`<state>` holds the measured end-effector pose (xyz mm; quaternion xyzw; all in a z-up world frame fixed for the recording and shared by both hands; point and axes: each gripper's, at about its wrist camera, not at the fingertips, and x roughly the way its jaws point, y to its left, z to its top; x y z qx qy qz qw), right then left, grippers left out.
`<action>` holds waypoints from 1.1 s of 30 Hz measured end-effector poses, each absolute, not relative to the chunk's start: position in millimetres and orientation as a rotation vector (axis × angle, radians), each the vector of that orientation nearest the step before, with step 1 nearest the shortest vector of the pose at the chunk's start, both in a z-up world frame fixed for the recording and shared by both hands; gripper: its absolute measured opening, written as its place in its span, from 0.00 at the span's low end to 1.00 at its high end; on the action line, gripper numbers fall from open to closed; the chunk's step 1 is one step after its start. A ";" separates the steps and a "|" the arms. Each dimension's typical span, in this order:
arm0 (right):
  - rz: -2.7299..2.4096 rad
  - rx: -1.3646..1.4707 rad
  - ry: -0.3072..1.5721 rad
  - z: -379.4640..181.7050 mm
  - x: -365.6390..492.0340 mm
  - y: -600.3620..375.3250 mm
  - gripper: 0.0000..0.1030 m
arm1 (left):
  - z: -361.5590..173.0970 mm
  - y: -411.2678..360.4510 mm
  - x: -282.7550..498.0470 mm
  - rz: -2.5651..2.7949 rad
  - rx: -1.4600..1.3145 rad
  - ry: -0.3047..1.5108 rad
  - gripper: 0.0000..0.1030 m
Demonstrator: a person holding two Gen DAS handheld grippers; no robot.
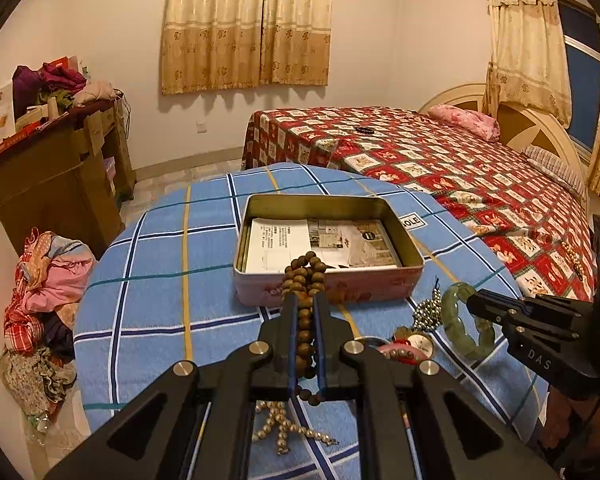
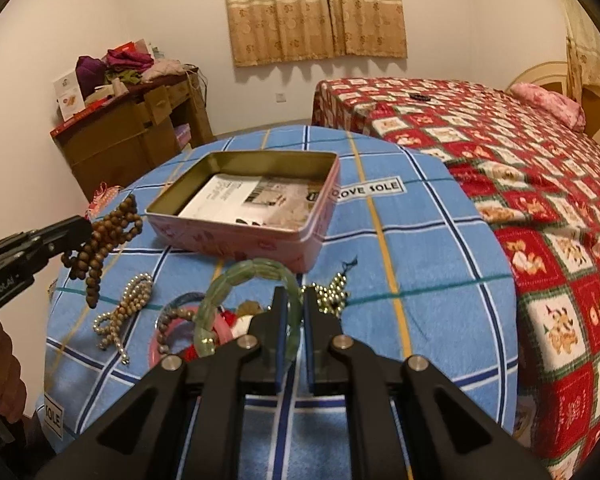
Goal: Organize jewelry
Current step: 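Grasp the green jade bangle with the right gripper while the left lifts the bead strand, then carry both items over the pink tin and open the right gripper to drop the bangle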
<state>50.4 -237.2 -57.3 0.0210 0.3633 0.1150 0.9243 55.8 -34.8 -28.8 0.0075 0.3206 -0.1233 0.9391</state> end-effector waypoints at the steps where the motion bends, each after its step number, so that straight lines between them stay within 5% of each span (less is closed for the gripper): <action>1: 0.240 0.043 0.746 -56.8 52.7 -236.7 0.08 | -28.2 -34.4 58.2 -0.251 0.016 0.657 0.06; 33: 0.279 -0.046 0.745 -39.1 134.8 -213.4 0.08 | -28.1 -46.1 138.4 -0.232 0.048 0.677 0.06</action>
